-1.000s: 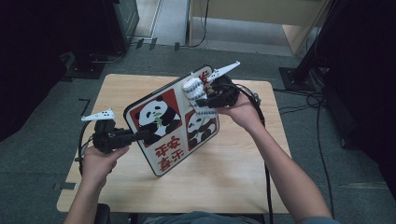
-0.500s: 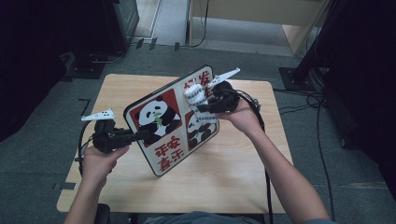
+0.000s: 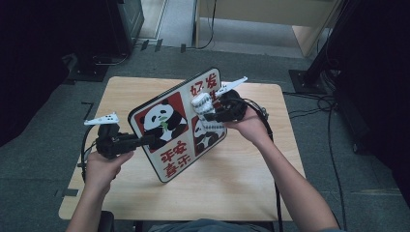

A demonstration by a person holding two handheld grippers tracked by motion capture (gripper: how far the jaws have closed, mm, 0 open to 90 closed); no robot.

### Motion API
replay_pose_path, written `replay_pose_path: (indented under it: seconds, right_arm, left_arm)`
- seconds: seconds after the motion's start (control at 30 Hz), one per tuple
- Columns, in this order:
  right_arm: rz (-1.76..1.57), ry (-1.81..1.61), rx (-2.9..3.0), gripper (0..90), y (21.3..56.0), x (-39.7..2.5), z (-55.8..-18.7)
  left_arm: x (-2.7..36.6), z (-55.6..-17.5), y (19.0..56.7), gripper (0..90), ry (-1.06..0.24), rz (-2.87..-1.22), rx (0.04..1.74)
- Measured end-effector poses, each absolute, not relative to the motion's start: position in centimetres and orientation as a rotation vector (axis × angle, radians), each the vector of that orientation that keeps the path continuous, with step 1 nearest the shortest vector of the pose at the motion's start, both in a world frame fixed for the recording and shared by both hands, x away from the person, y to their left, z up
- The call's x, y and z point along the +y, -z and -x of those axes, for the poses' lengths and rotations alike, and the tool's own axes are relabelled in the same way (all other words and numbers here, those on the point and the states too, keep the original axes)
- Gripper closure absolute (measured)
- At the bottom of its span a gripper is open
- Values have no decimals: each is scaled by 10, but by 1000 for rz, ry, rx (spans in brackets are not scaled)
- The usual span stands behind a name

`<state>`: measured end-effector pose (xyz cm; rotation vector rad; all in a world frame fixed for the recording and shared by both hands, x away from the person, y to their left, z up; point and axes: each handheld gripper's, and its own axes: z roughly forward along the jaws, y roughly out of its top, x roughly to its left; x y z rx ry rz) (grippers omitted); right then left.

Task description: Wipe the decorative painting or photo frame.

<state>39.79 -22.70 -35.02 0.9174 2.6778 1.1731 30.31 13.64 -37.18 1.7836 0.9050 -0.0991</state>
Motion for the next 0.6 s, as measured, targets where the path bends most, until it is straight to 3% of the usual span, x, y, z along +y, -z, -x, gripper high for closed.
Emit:
replay_pose_path:
  seconds: [0.6]
  right_arm:
    - [-967, -1150, 2705, 752, 381, -233, -394]
  left_arm:
    - [136, -303, 372, 759, 103, -1783, 902]
